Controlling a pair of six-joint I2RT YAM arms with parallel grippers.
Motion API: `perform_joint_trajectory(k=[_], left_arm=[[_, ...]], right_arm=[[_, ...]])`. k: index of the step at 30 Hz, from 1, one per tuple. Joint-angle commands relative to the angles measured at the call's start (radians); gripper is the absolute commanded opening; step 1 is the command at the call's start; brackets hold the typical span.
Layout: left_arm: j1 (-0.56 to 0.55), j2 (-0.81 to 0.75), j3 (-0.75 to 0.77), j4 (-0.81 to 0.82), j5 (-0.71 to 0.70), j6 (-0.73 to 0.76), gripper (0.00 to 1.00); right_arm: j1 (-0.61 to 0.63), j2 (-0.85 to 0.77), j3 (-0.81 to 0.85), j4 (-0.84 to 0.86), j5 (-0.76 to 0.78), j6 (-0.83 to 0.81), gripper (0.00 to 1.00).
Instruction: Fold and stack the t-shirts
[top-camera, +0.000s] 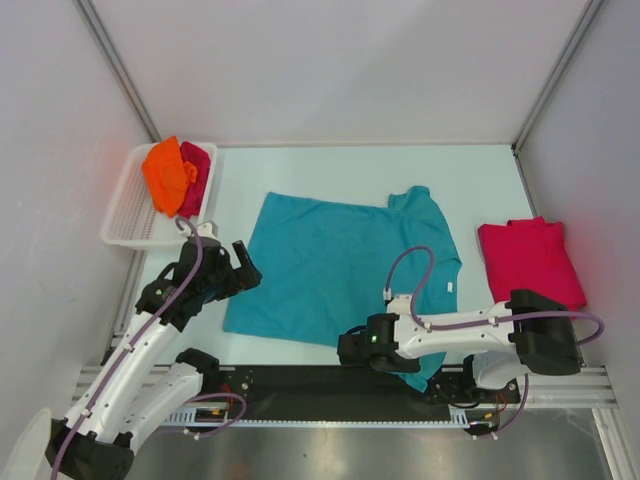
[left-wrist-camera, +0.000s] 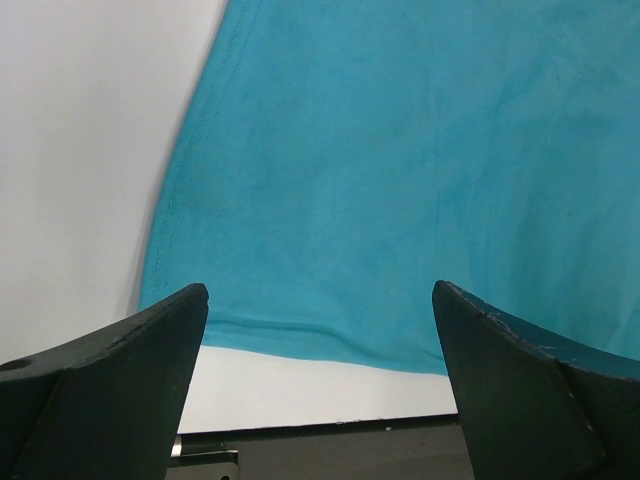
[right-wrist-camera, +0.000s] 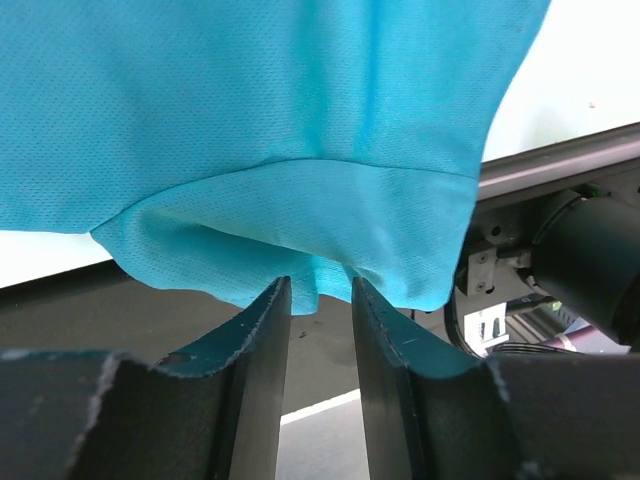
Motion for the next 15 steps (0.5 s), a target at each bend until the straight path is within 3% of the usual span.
perform_joint_trajectory(k=[1, 15], left_arm=[[-0.003, -0.013, 0.045, 0.002, 0.002, 0.022, 1.00], [-0.004, -0.018, 0.052, -0.009, -0.001, 0.024, 0.99]], right_arm=[[0.006, 0.028, -0.003, 0.040, 0.007, -0.022, 0.35], [-0.012, 0.037, -0.058, 0.171, -0.036, -0.076, 0.31]])
